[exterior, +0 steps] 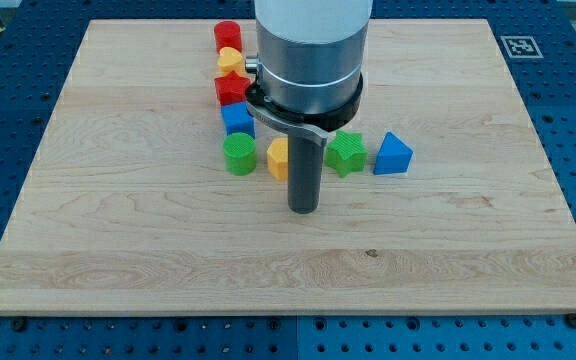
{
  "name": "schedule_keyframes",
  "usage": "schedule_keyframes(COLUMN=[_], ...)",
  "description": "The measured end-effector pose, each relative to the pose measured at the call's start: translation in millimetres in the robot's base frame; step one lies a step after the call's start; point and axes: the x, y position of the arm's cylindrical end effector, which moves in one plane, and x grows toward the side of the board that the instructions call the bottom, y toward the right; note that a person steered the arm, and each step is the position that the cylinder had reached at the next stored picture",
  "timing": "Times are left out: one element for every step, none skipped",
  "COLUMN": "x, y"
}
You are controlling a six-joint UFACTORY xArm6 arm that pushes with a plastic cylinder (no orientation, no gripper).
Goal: Point your arm to the green circle
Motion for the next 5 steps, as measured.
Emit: schedule_keyframes(x=[-22, -23, -28, -36, -42], y=[-27, -33, -57, -82, -84])
